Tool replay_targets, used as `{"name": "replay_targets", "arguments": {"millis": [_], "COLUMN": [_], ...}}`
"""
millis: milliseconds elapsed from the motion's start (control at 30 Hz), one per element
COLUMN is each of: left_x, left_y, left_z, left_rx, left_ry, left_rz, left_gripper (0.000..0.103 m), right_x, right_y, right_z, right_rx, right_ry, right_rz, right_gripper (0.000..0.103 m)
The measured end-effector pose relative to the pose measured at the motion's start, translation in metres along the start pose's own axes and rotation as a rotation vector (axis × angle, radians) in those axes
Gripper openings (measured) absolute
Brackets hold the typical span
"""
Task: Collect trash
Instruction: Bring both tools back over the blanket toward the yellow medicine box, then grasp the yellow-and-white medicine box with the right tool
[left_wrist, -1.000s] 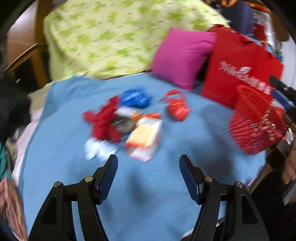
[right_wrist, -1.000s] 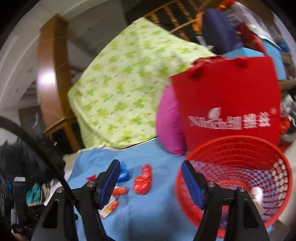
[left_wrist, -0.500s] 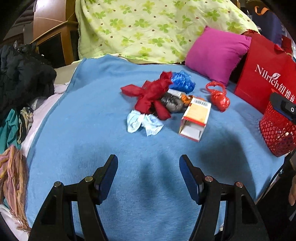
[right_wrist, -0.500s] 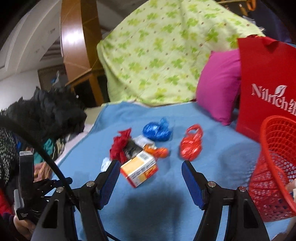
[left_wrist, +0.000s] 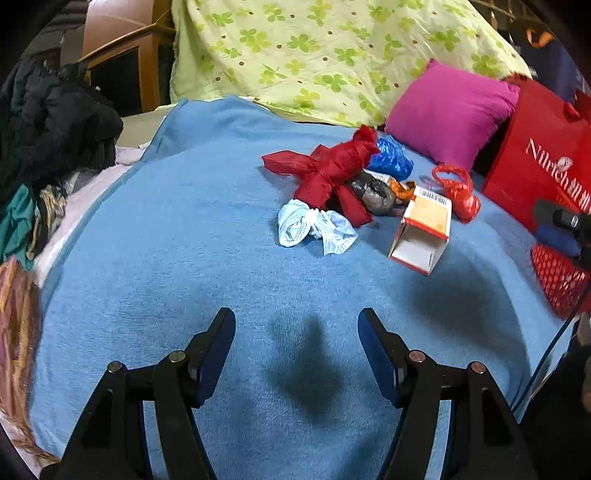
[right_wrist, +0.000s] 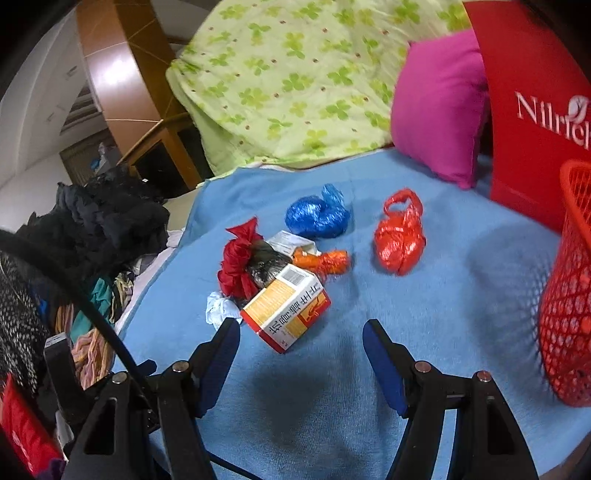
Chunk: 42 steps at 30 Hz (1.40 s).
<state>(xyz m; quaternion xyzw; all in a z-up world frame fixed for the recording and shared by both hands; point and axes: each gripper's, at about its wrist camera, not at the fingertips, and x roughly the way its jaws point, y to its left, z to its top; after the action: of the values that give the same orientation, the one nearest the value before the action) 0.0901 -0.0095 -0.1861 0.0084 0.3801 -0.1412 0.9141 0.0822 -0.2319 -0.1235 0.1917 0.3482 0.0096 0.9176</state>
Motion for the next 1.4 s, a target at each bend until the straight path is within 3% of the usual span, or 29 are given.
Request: {"name": "replay_targets", "arguments": {"millis": [467,733,1000,1200,1300,1400], "left_x": [-0.002,-0.002,0.001,0.003,0.003,0.004], "left_y": [0.008,0.02,0.021,0.018,0.017,0.018], "left_z": [0.006,0.007,0.006,0.003,0.002,0.002], "left_rx": [-0.066,-0.122,-0.121,-0.11,-0.107,-0.107], "left_ry": [-0.021,-0.009,0.006,0.021,0.024,0.025], "left_rz": [-0.07,-0.078,-0.079,-0.079,-0.073,-0.07], "left_gripper": [0.072,0.072,0.072,0.072,0.072,0.072], "right_x": [0.041,0.073,0.123,0.14,0.142,0.137], "right_y": [0.004,0.018,0.041,0.062,0.061,0.043], "right_z": [-0.001,0.025,0.034,0.029,0.027,0.03], "right_rx": [0.095,0.15,0.106,-0.019,-0.022,0.067], "right_ry": [0.111,0.145,0.238,0.233,0.239,0.242], "right_rz": [0.014,0.046,-0.037,-0.176,-0.172,-0.114], "right_gripper": [0.073,0.073,0.073,0.073,0.073,0.073]}}
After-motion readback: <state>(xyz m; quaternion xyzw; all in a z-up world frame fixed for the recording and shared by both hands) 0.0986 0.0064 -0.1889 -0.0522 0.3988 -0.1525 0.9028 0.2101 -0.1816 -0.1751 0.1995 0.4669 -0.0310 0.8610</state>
